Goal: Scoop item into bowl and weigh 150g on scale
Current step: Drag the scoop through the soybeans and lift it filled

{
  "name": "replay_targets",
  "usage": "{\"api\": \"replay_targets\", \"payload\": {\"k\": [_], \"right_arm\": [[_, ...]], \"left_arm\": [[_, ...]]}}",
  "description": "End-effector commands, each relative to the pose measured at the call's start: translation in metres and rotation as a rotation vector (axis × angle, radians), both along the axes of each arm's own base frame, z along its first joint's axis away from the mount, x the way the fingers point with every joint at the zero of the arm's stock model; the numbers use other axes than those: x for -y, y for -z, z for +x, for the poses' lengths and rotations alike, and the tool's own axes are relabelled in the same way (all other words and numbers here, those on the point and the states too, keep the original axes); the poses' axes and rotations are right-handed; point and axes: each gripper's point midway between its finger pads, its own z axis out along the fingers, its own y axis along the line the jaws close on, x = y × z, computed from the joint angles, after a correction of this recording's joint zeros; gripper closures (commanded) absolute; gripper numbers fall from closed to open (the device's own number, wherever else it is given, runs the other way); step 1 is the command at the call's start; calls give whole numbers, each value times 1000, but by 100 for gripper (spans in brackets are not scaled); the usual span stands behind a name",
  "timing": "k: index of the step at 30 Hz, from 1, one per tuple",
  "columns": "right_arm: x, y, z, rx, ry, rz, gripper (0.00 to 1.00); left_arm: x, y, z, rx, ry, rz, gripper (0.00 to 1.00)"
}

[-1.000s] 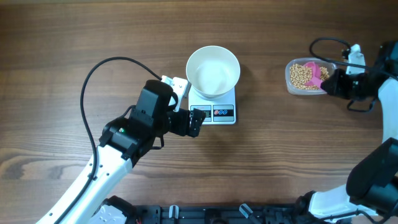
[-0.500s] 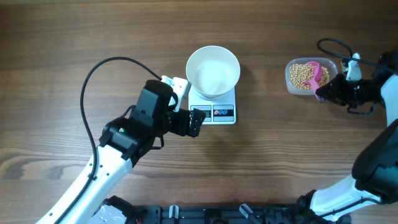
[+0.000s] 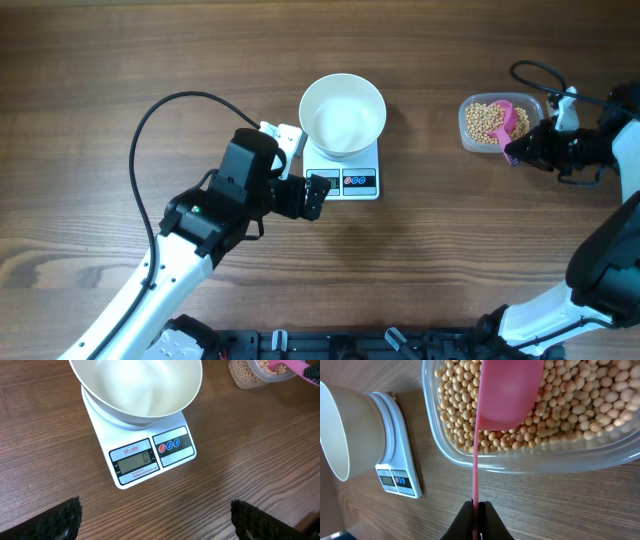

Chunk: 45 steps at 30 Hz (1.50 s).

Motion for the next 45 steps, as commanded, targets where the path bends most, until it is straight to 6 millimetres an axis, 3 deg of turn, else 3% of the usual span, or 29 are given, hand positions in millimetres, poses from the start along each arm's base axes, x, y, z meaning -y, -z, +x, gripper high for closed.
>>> {"api": "replay_targets", "payload": {"k": [1, 13, 26, 32, 41, 45], "right_arm": [[-6, 1, -3, -13, 2, 55, 96], [-12, -9, 3, 29, 18, 134, 96], [12, -10, -4, 4, 131, 165, 96], [9, -28, 2, 68, 154, 284, 96], [25, -35, -6, 78, 226, 342, 96], [19, -46, -7, 129, 191, 394, 96]], "left_arm": [[0, 1, 0, 9, 15, 14, 0], [0, 1, 0, 9, 15, 14, 0], [0, 1, 0, 9, 15, 14, 0], [0, 1, 0, 9, 15, 14, 0], [0, 1, 0, 9, 15, 14, 0], [0, 1, 0, 9, 15, 14, 0]]}}
